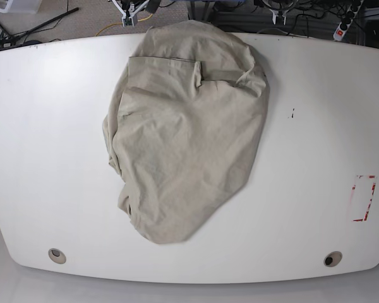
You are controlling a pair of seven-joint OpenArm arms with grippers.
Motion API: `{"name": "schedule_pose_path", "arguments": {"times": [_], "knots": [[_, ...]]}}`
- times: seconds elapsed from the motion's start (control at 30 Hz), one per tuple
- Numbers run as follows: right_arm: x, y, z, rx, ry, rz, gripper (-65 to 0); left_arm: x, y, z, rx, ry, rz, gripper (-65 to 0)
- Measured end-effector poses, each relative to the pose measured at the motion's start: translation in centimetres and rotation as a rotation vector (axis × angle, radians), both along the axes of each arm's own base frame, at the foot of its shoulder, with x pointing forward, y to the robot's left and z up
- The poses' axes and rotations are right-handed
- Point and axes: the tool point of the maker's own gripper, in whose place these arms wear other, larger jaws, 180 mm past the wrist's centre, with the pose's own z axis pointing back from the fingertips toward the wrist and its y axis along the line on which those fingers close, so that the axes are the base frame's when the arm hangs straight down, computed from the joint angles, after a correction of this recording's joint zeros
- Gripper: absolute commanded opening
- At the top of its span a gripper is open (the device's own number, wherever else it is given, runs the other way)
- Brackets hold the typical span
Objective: Fold the T-shirt properly
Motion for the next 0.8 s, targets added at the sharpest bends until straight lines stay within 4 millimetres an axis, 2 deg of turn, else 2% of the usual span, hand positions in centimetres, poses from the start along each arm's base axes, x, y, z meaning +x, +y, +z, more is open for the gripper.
{"name": "schedule_pose_path", "arguments": {"times": [0.1, 0.2, 0.37, 0.47, 0.6, 0.63, 0.73, 0.8], "knots": [[-0.4, 0.0, 0.7, -0.011, -0.023, 0.008, -51.2, 0.4, -0.4, 1.2, -0.007, -0.050, -0.012, -25.7], [-0.6, 0.3, 1.6, -0.013, -0.054, 0.012, -51.2, -0.2, -0.7, 2.2, -0.013, -0.066, -0.022, -25.7], [-2.9, -0.2, 3.2, -0.028, -0.064, 0.031, -51.2, -0.7, -0.7, 4.2, -0.014, -0.113, -0.041, -25.7], [-3.4, -0.8, 4.6, -0.055, -0.093, 0.040, -51.2, -1.1, 0.2, 5.6, -0.008, -0.134, -0.071, -25.7], [-3.8, -0.5, 6.7, -0.061, -0.138, 0.051, -51.2, -2.1, 1.6, 7.4, 0.021, -0.144, -0.099, -25.7], [-3.7, -0.3, 7.2, -0.059, -0.159, 0.048, -51.2, -2.4, 1.7, 7.9, 0.023, -0.147, -0.100, -25.7], [-4.9, 0.2, 8.4, -0.052, -0.151, 0.051, -51.2, -2.6, 1.5, 9.6, 0.015, -0.171, -0.111, -25.7], [-4.5, -0.1, 9.4, -0.055, -0.174, 0.016, -51.2, -2.6, 1.5, 10.4, 0.016, -0.184, -0.109, -25.7]]}}
